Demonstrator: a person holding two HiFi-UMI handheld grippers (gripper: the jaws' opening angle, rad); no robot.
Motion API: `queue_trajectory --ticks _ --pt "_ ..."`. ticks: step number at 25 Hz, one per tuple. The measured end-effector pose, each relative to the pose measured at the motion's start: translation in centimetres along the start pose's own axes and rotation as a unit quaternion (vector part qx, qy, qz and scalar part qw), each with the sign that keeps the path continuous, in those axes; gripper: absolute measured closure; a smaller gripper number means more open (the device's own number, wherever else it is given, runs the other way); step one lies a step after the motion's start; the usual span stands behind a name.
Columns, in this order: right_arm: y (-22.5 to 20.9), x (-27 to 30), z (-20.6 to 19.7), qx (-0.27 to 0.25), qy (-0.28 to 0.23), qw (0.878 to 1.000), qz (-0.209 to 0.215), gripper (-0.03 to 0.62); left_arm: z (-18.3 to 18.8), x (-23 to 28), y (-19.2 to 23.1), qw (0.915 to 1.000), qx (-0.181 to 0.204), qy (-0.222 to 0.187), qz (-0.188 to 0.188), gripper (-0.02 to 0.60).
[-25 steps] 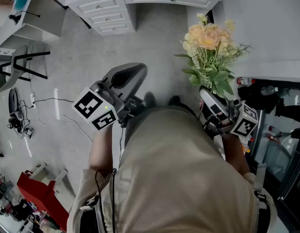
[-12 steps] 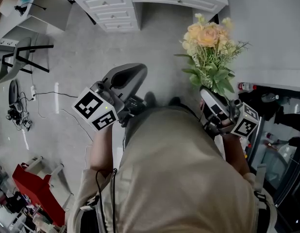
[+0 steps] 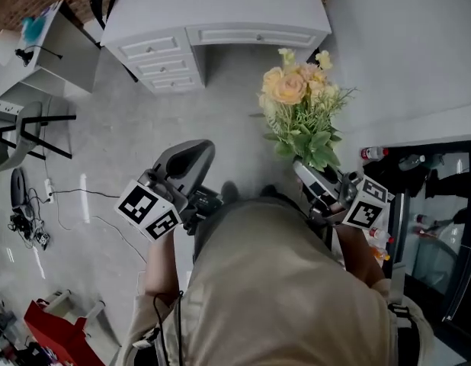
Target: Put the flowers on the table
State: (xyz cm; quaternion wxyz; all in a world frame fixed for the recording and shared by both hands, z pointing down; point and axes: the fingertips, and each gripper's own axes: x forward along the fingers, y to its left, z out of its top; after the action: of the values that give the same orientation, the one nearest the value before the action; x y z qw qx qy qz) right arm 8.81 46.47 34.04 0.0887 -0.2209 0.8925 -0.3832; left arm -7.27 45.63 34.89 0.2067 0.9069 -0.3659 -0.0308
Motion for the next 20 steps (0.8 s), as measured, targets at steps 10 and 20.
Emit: queue_trajectory --ticks 10,20 --pt "-0.4 3.2 0.4 -0.006 -0.032 0.999 -0.011 0.546 0.4 -0.8 2.7 1.0000 -0.004 -0.003 -0.008 0.568" --pt "-2.9 5.7 1.5 0.024 -0.004 0.999 0.033 0.546 0.6 1.9 4.7 0.9998 -0.015 -0.004 0.013 0.568"
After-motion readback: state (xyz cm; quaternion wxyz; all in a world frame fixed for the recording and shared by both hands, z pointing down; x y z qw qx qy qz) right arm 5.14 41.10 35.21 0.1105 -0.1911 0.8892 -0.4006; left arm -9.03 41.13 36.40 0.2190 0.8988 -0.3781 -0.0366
